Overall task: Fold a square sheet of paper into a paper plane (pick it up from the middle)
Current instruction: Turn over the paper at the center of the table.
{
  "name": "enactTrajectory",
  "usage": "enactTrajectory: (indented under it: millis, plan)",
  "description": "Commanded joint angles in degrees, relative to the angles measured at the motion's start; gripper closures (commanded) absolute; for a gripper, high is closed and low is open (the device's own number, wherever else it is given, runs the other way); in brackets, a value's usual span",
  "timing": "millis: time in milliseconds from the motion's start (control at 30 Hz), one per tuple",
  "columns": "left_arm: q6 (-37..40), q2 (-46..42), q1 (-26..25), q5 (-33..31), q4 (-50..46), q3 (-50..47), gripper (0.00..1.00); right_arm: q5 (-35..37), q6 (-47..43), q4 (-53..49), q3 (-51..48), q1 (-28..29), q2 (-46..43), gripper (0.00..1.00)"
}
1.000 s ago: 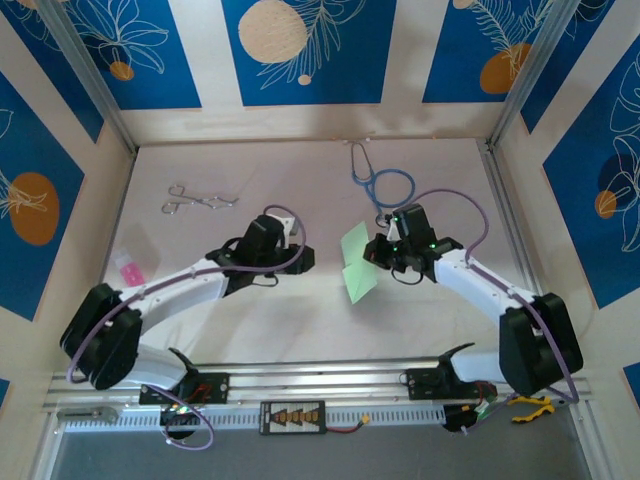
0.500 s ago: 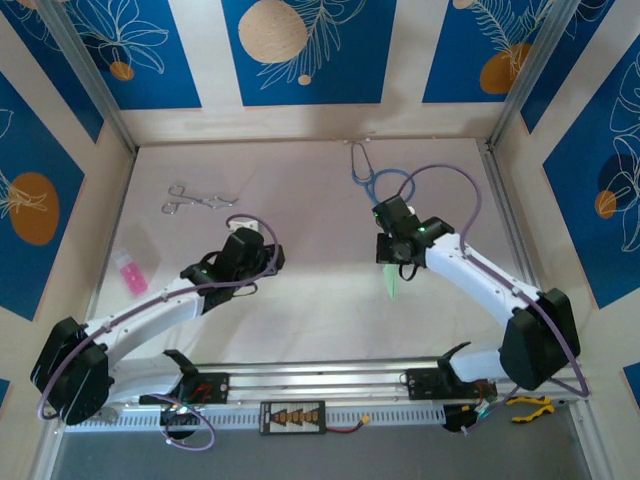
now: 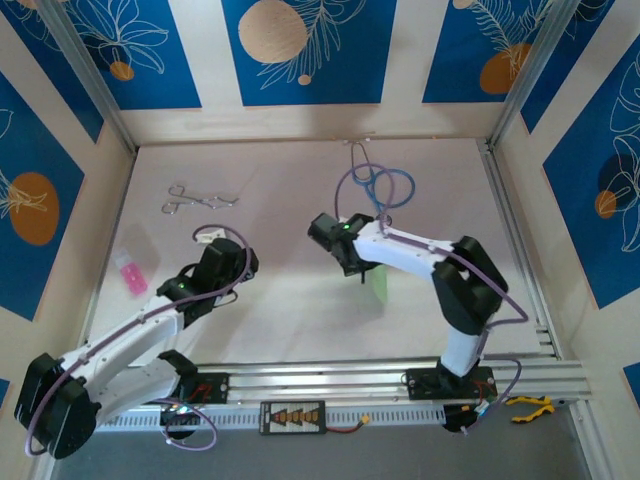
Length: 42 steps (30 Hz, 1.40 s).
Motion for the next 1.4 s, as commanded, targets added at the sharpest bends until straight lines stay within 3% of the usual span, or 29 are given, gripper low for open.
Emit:
enactTrajectory:
  millis: [0, 233, 267, 333, 600, 700, 900, 1167, 1367]
  plan:
    - [-1.1, -2.7, 0.8, -3.6, -2.4, -1.2, 0.5, -2.8, -0.8, -0.5, 4.3, 2.9, 4.5, 0.99]
    - [-1.4, -4.4, 0.9, -3.4, -3.0, -1.8, 0.49, -19.7, -2.5, 7.9, 8.1, 3.9, 8.6, 0.92]
    - [-1.4, -4.2, 0.8, -3.2, -2.8, -1.8, 0.49, -22.0, -1.9, 9.1, 8.0, 3.5, 8.5, 0.89]
    - [-1.3, -3.8, 0.9, -2.9, -2.7, -1.8, 0.49, -26.7, -0.7, 10.6, 7.4, 2.1, 7.6, 0.71]
    - [-1.2, 0.7, 1.2, 2.5, 0.9, -1.9, 0.47, -42.3, 4.1, 29.6, -10.1, -6.0, -7.8, 0.59]
    - [-0.7, 4.3, 1.3, 6.0, 3.1, -1.2, 0.47, -46.3, 8.4, 35.8, -18.4, -11.1, -13.0, 0.61]
    - [1.6, 14.4, 1.4, 16.8, 7.9, 2.2, 0.47, -57.9, 16.3, 52.6, -34.5, -19.0, -19.9, 0.78]
    - [1.4, 27.1, 1.4, 31.0, 11.9, 7.6, 0.49, -58.8, 16.6, 54.5, -38.7, -20.1, -19.2, 0.92]
    - [-0.3, 30.0, 1.4, 35.6, 16.2, 7.3, 0.5, -58.1, 16.6, 56.1, -40.2, -20.8, -17.3, 0.93]
